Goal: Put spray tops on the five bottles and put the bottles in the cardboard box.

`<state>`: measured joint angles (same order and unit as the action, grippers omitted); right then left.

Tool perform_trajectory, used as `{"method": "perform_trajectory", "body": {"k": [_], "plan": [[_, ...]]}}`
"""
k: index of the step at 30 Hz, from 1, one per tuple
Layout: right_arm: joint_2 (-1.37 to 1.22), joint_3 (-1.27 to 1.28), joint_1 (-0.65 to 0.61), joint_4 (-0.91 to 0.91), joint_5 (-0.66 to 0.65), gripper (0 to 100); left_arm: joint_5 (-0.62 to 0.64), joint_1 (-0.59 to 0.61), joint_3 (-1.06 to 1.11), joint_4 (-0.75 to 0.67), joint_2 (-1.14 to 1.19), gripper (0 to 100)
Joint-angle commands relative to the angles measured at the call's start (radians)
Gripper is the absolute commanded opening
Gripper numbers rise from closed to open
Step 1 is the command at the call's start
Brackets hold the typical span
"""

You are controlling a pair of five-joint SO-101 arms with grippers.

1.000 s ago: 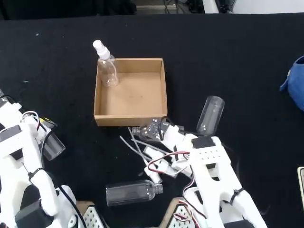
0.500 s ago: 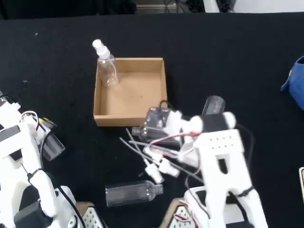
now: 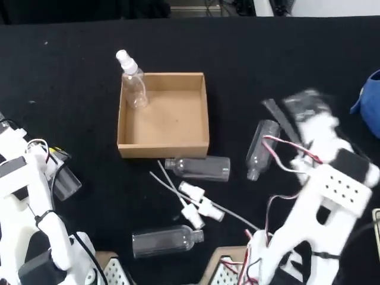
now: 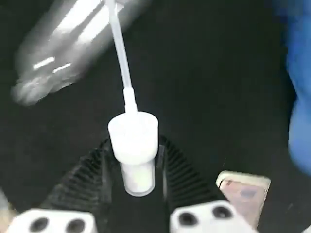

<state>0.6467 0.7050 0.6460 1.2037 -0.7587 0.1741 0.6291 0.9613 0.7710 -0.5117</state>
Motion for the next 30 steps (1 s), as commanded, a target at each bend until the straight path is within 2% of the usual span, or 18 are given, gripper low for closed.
{"method": "perform_trajectory", "body": {"k": [1, 4, 10, 12, 18, 23, 25, 30], "plan": [[-0.082, 0.058, 0.1, -0.166, 0.328, 1.5, 0.009, -0.002, -0.005, -0.008, -0.041, 3], [-0.151, 0.117, 0.106, -0.235, 0.537, 1.5, 0.011, -0.002, -0.005, -0.006, -0.041, 3], [-0.306, 0.139, 0.08, -0.333, 0.856, 2.8, 0.011, -0.002, 0.004, -0.006, -0.043, 3], [-0.338, 0.116, 0.066, -0.324, 0.907, 8.5, 0.011, -0.002, 0.004, -0.006, -0.043, 3], [-0.369, 0.03, -0.014, -0.18, 0.905, 24.8, 0.011, -0.002, 0.002, -0.014, -0.043, 3], [-0.371, -0.108, -0.029, -0.043, 0.736, 25.3, 0.011, -0.002, 0.004, -0.014, -0.043, 3], [-0.375, -0.153, -0.026, -0.018, 0.605, 25.2, 0.011, -0.002, 0.004, -0.014, -0.043, 3], [-0.377, -0.153, -0.009, -0.012, -0.044, 25.1, 0.011, -0.002, 0.002, -0.014, -0.043, 3]]}}
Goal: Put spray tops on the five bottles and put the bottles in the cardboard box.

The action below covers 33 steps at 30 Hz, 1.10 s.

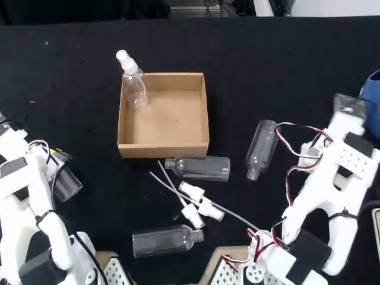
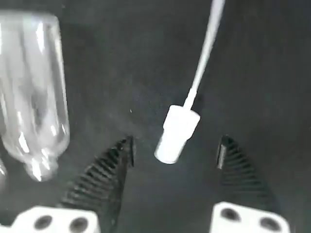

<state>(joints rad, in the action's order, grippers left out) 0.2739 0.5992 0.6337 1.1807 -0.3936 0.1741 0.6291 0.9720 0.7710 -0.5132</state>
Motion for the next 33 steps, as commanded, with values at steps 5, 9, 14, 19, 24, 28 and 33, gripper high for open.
{"method": "perform_trajectory", "body": {"k": [5, 9, 14, 19, 24, 28, 33], "plan": [[-0.004, -0.024, 0.058, 0.006, -0.875, 25.1, 0.011, -0.002, -0.008, -0.014, -0.041, 3], [-0.004, -0.024, 0.115, 0.003, -1.152, 25.1, 0.011, -0.002, -0.008, -0.014, -0.041, 3], [-0.004, -0.021, 0.146, 0.009, -1.349, 25.1, 0.011, -0.002, -0.008, -0.014, -0.041, 3], [-0.004, 0.071, 0.161, 0.003, -1.633, 25.1, 0.011, -0.002, -0.005, -0.014, -0.041, 3], [-0.004, 0.124, 0.16, -0.043, -1.755, 25.1, 0.011, -0.002, -0.005, -0.014, -0.041, 3], [-0.004, 0.208, 0.163, -0.224, -1.768, 25.1, 0.011, -0.002, -0.004, -0.014, -0.041, 3], [-0.004, 0.341, 0.153, -0.446, -1.766, 25.1, 0.011, -0.002, -0.004, -0.014, -0.041, 3]]}}
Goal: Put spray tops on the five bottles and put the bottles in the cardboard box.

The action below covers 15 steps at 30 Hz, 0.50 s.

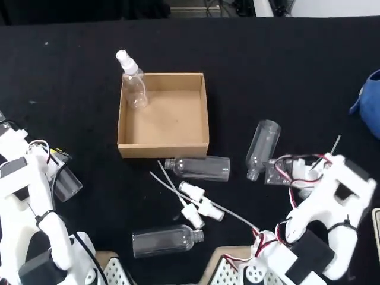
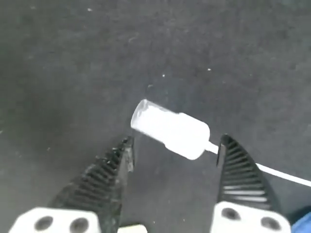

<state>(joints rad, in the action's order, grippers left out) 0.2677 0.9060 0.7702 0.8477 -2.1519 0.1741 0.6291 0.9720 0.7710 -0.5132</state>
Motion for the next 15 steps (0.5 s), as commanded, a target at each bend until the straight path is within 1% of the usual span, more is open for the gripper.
{"method": "perform_trajectory", "body": {"k": [1, 5, 7, 8, 10, 13, 14, 15], "plan": [[0.002, 0.053, 0.015, -0.141, -0.006, 25.1, 0.011, -0.002, -0.004, -0.014, -0.041, 3], [0.002, 0.079, 0.02, -0.173, -0.006, 25.0, 0.011, -0.002, -0.007, -0.014, -0.041, 3], [0.002, 0.082, 0.02, -0.173, 0.031, 25.0, 0.011, -0.002, -0.008, -0.014, -0.041, 3], [0.002, 0.082, 0.015, -0.173, 0.072, 24.0, 0.011, -0.002, -0.008, -0.014, -0.041, 3], [0.007, 0.081, -0.005, -0.173, 0.169, 18.0, 0.011, -0.002, -0.008, -0.014, -0.041, 3], [0.012, 0.076, -0.038, -0.178, 0.347, 2.3, 0.011, -0.002, -0.008, -0.014, -0.041, 3], [0.012, 0.07, -0.049, -0.18, 0.407, 0.6, 0.011, -0.002, -0.008, -0.014, -0.041, 3], [0.012, 0.061, -0.052, -0.173, 0.463, 3.2, 0.011, -0.002, -0.008, -0.014, -0.041, 3]]}}
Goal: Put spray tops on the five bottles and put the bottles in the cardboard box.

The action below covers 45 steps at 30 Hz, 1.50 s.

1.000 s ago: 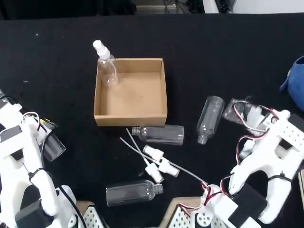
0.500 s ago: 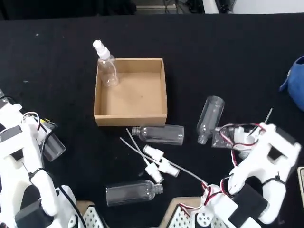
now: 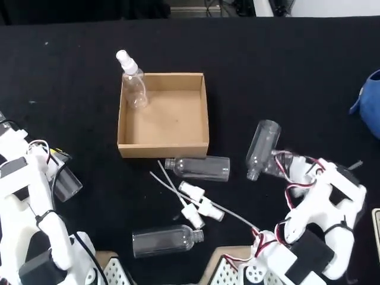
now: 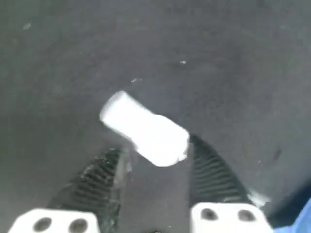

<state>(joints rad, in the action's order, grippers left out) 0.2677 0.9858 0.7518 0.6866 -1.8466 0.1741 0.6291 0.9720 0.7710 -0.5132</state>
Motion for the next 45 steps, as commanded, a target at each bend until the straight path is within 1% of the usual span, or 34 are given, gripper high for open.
{"method": "perform_trajectory", "body": {"k": [1, 4, 9, 12, 14, 16, 19, 22, 24, 29, 32, 33, 36, 38, 45], "plan": [[0.012, -0.027, -0.034, -0.012, 0.213, 4.7, 0.011, -0.002, -0.008, -0.014, -0.041, 3], [0.012, -0.059, -0.032, -0.012, 0.377, 2.1, 0.011, -0.002, -0.007, -0.014, -0.041, 3], [0.012, -0.113, 0.012, 0.018, 0.727, 1.5, 0.011, -0.002, -0.007, -0.014, -0.041, 3], [0.005, -0.165, 0.046, 0.129, 0.898, 1.6, 0.011, -0.002, -0.007, -0.014, -0.041, 3], [0.002, -0.205, 0.058, 0.244, 0.959, 2.0, 0.011, -0.002, -0.007, -0.014, -0.041, 3], [0.002, -0.236, 0.06, 0.354, 0.968, 6.9, 0.011, -0.002, -0.007, -0.014, -0.041, 3], [0.002, -0.257, 0.052, 0.446, 0.965, 19.1, 0.011, -0.002, -0.005, -0.014, -0.041, 3], [0.002, -0.26, 0.038, 0.425, 0.964, 28.3, 0.011, -0.002, -0.004, -0.014, -0.041, 3], [0.002, -0.254, 0.026, 0.41, 0.964, 31.0, 0.011, -0.002, -0.004, -0.014, -0.041, 3], [0.002, -0.251, -0.011, 0.402, 0.964, 31.2, 0.011, -0.002, -0.002, -0.014, -0.041, 3], [0.001, -0.222, -0.026, 0.298, 0.962, 30.6, 0.011, -0.002, -0.002, -0.014, -0.041, 3], [0.001, -0.2, -0.026, 0.253, 0.961, 29.1, 0.011, -0.002, -0.002, -0.012, -0.041, 3], [0.001, -0.131, -0.026, 0.178, 0.891, 24.3, 0.011, -0.001, -0.002, -0.009, -0.041, 3], [0.001, -0.097, -0.023, 0.166, 0.859, 24.3, 0.011, -0.001, -0.004, -0.011, -0.041, 3], [0.001, -0.048, -0.023, 0.163, 0.859, 24.8, 0.011, -0.001, -0.004, -0.008, -0.041, 3]]}}
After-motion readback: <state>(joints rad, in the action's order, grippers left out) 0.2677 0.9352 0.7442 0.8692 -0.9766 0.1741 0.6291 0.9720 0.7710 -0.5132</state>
